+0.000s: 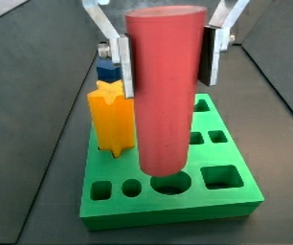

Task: Pick up the oval object. Move up. Move to above the board. Insert the oval object.
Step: Insert the oval object.

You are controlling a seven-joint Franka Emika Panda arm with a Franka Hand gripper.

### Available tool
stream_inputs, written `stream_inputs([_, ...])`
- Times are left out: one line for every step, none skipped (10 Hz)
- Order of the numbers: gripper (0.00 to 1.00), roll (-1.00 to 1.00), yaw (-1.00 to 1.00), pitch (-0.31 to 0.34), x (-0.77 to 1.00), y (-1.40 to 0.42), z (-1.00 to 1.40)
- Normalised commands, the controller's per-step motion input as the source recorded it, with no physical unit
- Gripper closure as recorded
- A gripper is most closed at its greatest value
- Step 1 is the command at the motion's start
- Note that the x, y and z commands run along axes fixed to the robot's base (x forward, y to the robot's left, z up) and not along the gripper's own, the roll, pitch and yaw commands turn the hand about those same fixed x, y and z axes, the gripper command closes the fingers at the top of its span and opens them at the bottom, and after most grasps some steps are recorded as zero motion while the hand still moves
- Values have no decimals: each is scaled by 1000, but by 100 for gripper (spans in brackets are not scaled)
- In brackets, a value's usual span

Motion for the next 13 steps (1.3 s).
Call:
stream_inputs([100, 114, 0, 0, 391, 0, -243])
stream_inputs([100, 121, 0, 0, 503, -43, -269])
stream_inputs([100, 63, 6, 0, 709, -83, -209])
stream_inputs([100, 40, 63, 0, 746, -91, -251])
stream_inputs([100, 56, 0, 0, 626, -200, -266])
stream_inputs([100, 66, 0, 0, 631, -117, -206])
stream_inputs([100, 63, 0, 0, 611, -109, -211])
stream_inputs([100, 76, -197, 0, 629, -77, -209])
stream_inputs([100, 71, -177, 0, 314, -14, -57])
stream_inputs([100, 70, 0, 0, -9, 0, 0])
stream_inputs([100, 37, -60, 0, 100, 0, -120])
stream_inputs([100, 63, -540, 0, 234, 280, -269])
stream_inputs([100, 53, -554, 0, 169, 297, -246])
